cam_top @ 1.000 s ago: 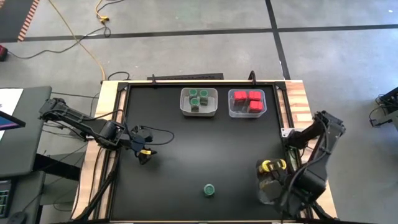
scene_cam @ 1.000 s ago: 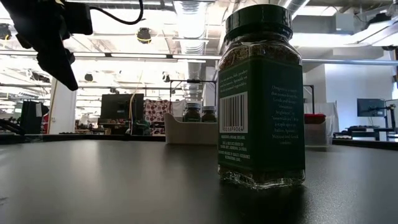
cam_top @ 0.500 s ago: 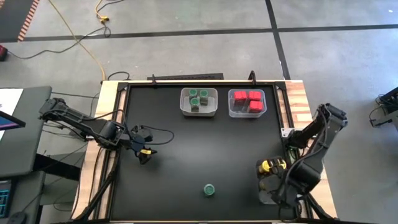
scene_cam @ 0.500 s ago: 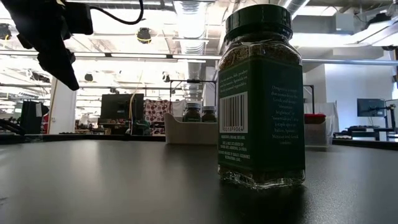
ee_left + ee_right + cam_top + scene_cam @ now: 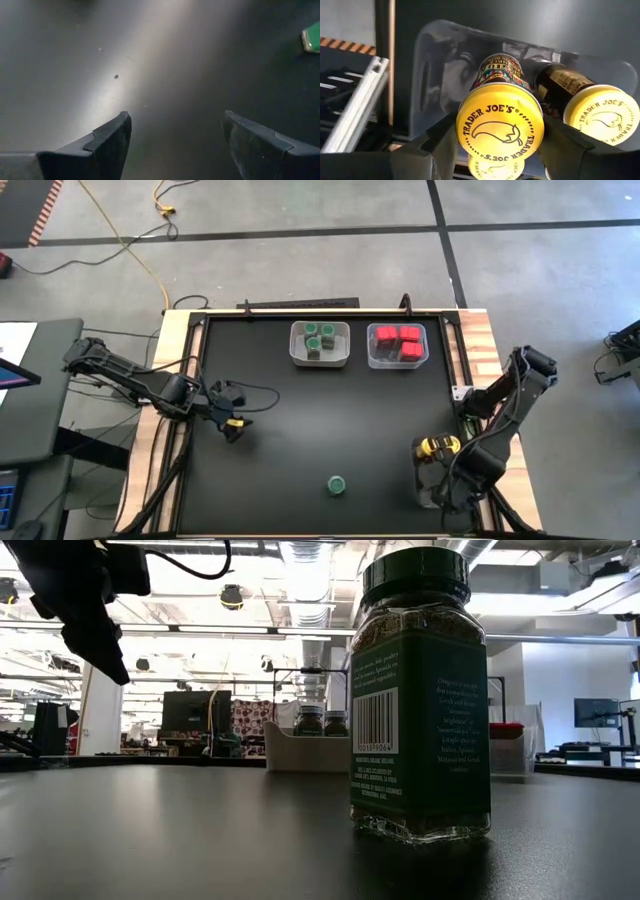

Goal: Sort spices by type
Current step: Put the yellow seasoning bottle into the black bin

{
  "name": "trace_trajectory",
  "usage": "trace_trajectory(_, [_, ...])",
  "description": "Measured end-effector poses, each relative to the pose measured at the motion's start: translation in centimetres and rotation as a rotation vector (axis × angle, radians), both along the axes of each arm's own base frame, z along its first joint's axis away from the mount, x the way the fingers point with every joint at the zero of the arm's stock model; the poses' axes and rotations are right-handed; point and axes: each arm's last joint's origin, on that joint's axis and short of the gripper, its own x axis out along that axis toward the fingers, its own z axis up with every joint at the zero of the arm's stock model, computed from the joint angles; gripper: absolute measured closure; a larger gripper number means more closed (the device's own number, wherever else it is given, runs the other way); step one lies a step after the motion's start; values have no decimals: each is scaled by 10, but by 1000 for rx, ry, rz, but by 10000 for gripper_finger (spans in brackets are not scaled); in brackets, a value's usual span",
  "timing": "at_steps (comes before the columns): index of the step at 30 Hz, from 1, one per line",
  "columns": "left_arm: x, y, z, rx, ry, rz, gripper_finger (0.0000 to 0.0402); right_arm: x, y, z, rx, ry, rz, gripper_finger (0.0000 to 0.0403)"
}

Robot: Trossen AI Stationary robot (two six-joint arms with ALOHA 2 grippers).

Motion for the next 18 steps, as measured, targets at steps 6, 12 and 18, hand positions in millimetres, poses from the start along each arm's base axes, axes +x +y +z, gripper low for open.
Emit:
trace_trajectory(6, [0,1,0,37,-15,33,105,-2,-2,-11,-17,19,-1,148])
trace_trajectory(12, [0,2,0,41,-17,36,105,1,-3,-13,-10,22,-95,148])
trace_trajectory(18, [0,2,0,50,-14,25,105,3,-4,-13,-3,20,-148,148])
